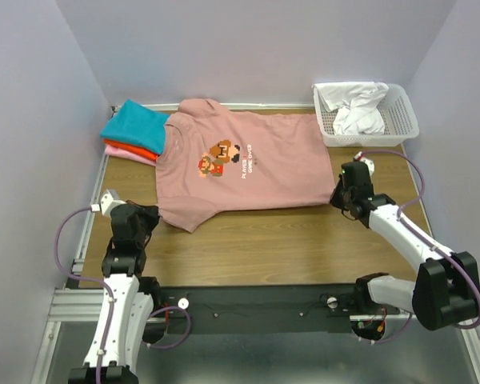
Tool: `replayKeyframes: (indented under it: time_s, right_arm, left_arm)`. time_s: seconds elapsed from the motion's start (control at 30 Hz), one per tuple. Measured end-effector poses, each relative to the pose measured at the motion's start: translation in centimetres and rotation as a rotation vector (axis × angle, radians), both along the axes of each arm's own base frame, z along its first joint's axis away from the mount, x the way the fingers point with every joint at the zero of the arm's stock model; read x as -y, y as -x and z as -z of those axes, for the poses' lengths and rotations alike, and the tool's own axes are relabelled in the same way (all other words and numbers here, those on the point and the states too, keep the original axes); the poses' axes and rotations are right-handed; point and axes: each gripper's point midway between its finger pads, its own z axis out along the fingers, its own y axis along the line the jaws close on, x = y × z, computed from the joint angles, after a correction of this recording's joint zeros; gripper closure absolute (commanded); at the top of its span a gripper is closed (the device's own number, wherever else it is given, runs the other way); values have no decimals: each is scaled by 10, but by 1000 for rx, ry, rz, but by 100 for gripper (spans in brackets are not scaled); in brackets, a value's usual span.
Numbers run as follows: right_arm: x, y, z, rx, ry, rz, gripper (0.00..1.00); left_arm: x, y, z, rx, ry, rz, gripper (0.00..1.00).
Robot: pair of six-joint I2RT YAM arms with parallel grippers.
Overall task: Fold and stack the t-shirts
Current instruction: Flatten the tshirt out, then fold the tshirt
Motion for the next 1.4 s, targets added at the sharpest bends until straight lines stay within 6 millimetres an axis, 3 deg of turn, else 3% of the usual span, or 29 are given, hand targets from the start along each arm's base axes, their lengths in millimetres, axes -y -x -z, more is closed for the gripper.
replayKeyframes:
  time_s: [0.13,0.3,0.37,0.53,0.6,0.97,1.23,1.4]
  right_arm:
    - [4,29,29,-61,-24,33,100]
    - [5,47,21,-41,-79,72,100]
    - [5,51,10,-10,-106,90,100]
    - [8,68,-5,12,-152,135,100]
    - [8,73,-8,13,-169,149,100]
    - [4,92,-9,-18,-242,191,99]
    - [9,90,4,-89,-193,217,100]
    - [12,78,0,-111,-149,225,100]
  left_arm:
    - [15,16,17,-18,85,21,100]
    - [27,30,7,3,171,27,100]
    - [31,36,-10,42,194,32,100]
    - [26,57,-75,202,237,0,100]
    - [24,64,-86,237,250,-11,100]
    - [23,68,-68,166,257,-30,100]
    - [24,41,-29,5,223,-38,100]
    - [20,24,-29,5,203,-51,100]
